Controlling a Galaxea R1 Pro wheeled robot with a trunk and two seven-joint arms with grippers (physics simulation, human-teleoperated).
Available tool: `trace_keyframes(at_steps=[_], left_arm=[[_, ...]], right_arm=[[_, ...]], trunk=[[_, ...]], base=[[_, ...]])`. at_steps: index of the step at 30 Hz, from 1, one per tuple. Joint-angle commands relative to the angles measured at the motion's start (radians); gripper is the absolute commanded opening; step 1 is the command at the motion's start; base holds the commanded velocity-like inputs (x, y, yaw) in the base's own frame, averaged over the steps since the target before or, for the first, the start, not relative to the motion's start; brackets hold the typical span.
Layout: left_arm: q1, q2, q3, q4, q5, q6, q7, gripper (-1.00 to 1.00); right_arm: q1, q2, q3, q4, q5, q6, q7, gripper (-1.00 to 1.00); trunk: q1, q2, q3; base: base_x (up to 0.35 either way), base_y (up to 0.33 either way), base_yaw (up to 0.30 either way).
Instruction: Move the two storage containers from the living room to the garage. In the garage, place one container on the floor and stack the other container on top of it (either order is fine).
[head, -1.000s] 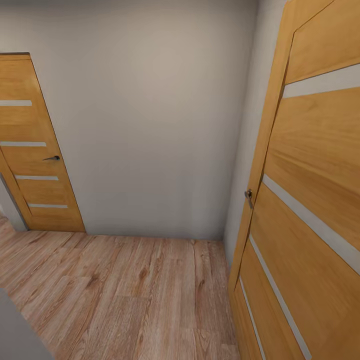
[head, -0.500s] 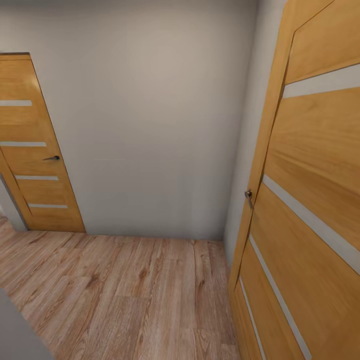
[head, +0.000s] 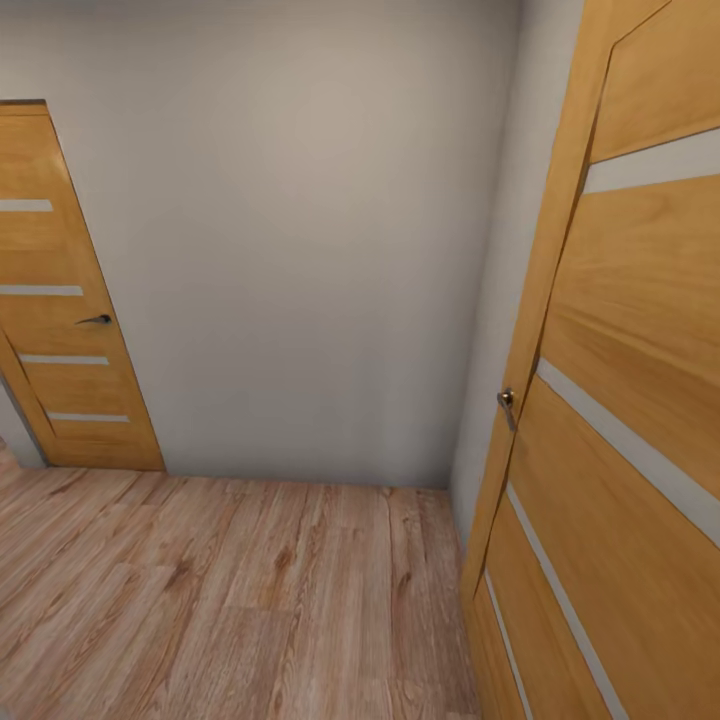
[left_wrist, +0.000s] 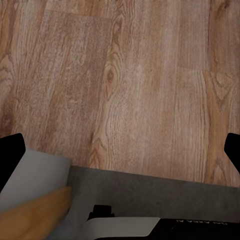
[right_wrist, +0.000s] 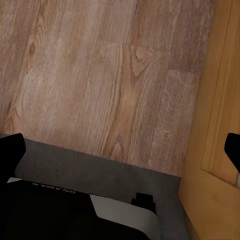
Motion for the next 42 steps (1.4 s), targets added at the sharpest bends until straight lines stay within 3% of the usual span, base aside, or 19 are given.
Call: trace_keyframes(at_steps=[1, 11, 25, 42], left_arm=[[-0.002, 0.0, 0.001, 0.004, 0.008, -0.006, -0.005, 1.0], [-0.002, 0.0, 0.001, 0.004, 0.008, -0.006, -0.005, 1.0], [-0.002, 0.0, 0.001, 0.004, 0.008, -0.006, -0.005, 1.0], [-0.002, 0.0, 0.001, 0.004, 0.008, -0.006, -0.005, 1.0]], right_arm=[[-0.001, -0.001, -0.009, 0.004, 0.01, -0.007, 0.001, 1.0], [-0.001, -0.001, -0.009, 0.004, 0.01, -0.007, 0.001, 1.0], [-0.002, -0.001, -0.009, 0.004, 0.01, -0.007, 0.001, 1.0], [-0.001, -0.001, -0.008, 0.004, 0.012, -0.007, 0.001, 1.0]], trunk=[[0.001, -0.002, -0.002], [0.001, -0.002, -0.002], [0.001, -0.002, -0.002], [0.001, -0.002, -0.002]], base=[[0.021, 0.0, 0.0], [0.027, 0.0, 0.0], [0.263, 0.0, 0.0], [0.015, 0.0, 0.0]])
